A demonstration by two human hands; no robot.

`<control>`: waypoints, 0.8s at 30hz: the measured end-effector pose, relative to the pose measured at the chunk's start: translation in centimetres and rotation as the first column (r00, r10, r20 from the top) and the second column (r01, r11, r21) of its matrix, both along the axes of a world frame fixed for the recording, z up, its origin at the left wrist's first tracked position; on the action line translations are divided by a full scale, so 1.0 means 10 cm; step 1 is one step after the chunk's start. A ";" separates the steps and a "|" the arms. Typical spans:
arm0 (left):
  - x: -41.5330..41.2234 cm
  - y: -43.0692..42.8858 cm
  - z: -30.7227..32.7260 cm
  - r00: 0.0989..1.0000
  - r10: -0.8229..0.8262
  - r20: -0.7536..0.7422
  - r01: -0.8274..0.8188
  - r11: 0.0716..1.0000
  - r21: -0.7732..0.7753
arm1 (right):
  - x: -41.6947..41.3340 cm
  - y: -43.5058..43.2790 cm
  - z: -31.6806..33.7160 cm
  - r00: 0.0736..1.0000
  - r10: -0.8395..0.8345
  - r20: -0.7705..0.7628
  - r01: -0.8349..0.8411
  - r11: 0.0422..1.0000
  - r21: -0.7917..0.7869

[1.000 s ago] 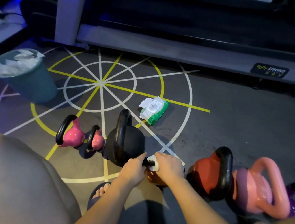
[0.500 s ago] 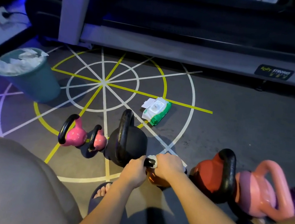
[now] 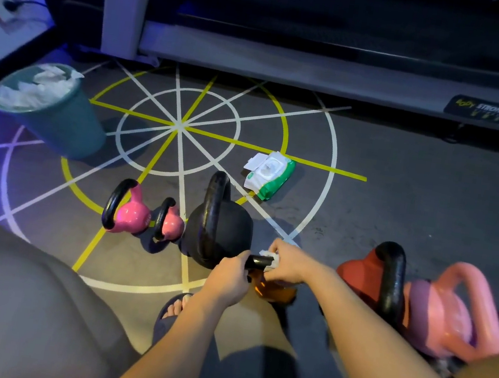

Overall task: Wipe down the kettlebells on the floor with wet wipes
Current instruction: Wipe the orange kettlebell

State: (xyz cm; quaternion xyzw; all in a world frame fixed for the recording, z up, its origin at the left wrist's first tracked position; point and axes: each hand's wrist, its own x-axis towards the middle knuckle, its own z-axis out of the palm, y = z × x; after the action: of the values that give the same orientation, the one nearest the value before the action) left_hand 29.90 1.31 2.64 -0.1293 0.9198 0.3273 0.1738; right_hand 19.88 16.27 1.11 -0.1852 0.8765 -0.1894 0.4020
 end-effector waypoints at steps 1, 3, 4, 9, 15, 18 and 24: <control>0.00 0.01 0.00 1.000 0.005 -0.001 -0.005 1.000 -0.002 | 0.03 0.02 0.01 0.998 -0.056 -0.028 0.055 0.998 -0.032; 0.00 0.01 0.01 1.000 0.024 0.001 -0.024 1.000 0.002 | 0.13 0.06 0.06 0.978 -0.131 -0.164 0.120 0.990 -0.078; -0.01 0.01 0.02 0.999 0.033 0.005 -0.033 0.999 0.006 | 0.19 0.08 0.07 0.958 -0.144 -0.247 0.127 0.988 -0.084; 0.04 0.06 0.01 0.997 0.070 0.019 -0.071 0.996 0.046 | 0.48 0.17 -0.04 0.846 0.054 -0.530 -0.051 0.998 0.021; 0.09 0.03 -0.05 0.996 0.080 0.028 -0.082 0.993 0.090 | 0.39 0.50 -0.23 0.875 -0.104 -0.472 0.098 0.994 -0.038; 0.12 -0.03 -0.06 0.996 0.071 0.058 -0.077 0.992 0.105 | 0.33 0.39 -0.15 0.885 -0.099 -0.455 0.128 0.991 0.032; 0.13 -0.10 -0.10 0.997 0.069 0.045 -0.073 0.992 0.100 | 0.41 -0.20 -0.06 0.807 0.185 -0.560 -0.065 0.972 0.226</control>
State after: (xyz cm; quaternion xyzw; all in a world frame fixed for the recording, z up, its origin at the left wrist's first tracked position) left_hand 31.18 0.28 1.67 -0.1596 0.8929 0.3769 0.1874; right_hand 23.94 14.25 0.54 -0.2510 0.9570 -0.0103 0.1451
